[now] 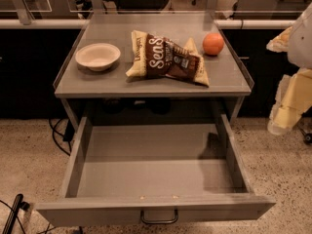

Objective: Close top drawer

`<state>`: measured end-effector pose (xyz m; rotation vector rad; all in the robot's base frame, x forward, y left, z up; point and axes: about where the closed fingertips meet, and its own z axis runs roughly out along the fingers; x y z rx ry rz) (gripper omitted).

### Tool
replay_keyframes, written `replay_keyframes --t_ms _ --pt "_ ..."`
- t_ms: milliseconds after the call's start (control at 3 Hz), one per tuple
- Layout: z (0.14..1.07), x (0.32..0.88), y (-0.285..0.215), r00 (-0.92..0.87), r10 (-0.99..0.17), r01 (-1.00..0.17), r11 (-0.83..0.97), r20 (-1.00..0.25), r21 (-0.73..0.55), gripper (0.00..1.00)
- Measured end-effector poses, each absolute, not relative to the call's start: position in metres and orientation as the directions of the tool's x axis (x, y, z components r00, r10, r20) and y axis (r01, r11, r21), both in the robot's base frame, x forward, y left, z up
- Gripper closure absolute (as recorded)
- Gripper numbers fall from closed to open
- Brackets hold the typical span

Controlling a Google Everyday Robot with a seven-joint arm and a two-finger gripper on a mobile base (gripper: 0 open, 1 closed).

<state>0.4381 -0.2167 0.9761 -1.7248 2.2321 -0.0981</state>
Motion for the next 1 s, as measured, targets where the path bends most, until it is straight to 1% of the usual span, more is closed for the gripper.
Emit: replay_keyframes --t_ms 333,667,1000 --pt "0.976 0.438 -0.217 -0.221 -0.953 -0.931 0.27 -0.207 -0.245 0.0" --pt "0.975 0.434 -0.218 -0.2 -0.946 -0.934 0.263 -0.255 -0.243 0.0" --pt "0.95 0.423 -0.217 -0.191 -0.911 -0.944 0.272 -0.367 -0.184 0.0"
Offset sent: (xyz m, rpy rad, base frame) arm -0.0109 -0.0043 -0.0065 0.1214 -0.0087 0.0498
